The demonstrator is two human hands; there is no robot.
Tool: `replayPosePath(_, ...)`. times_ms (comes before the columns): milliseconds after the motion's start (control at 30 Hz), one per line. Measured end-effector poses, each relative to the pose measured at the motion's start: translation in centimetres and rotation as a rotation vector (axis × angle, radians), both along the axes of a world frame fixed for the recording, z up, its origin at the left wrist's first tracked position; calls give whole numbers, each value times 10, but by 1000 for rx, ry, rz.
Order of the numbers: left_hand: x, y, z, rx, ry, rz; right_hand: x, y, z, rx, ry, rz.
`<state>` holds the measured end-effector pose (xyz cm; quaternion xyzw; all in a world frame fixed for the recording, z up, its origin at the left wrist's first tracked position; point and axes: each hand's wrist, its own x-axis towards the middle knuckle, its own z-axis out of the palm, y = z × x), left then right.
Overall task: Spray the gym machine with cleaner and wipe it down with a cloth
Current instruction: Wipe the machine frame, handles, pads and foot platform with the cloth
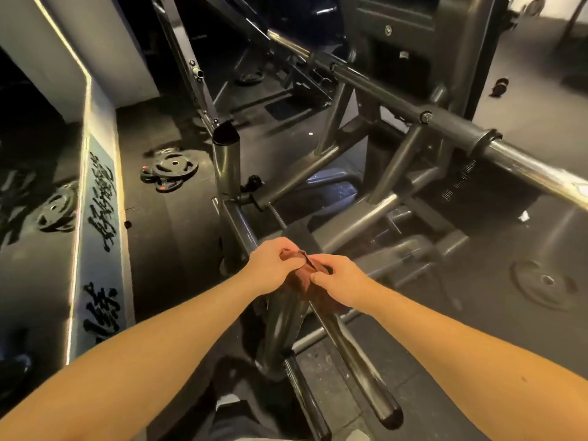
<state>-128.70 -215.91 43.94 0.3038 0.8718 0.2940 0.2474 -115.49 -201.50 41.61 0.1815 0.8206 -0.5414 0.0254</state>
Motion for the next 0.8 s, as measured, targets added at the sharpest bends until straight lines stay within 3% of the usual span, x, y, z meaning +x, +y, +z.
replayPosePath(167, -65, 27, -18, 63, 30, -199, -26, 10, -9, -68, -51, -364)
replayPosePath(300, -138, 49, -53, -1, 101, -308, -52, 0, -6, 91, -33, -658)
replayPosePath(467, -179, 75, -79, -47, -65, -570, -86, -39, 2, 297, -60, -999)
replayPosePath(667, -206, 92, -91, -2, -140, -673, -140, -84, -52, 643, -406, -813)
replayPosePath(800, -213, 100, -88, 0, -248, -674, -147, -93, -64, 830, -420, -720)
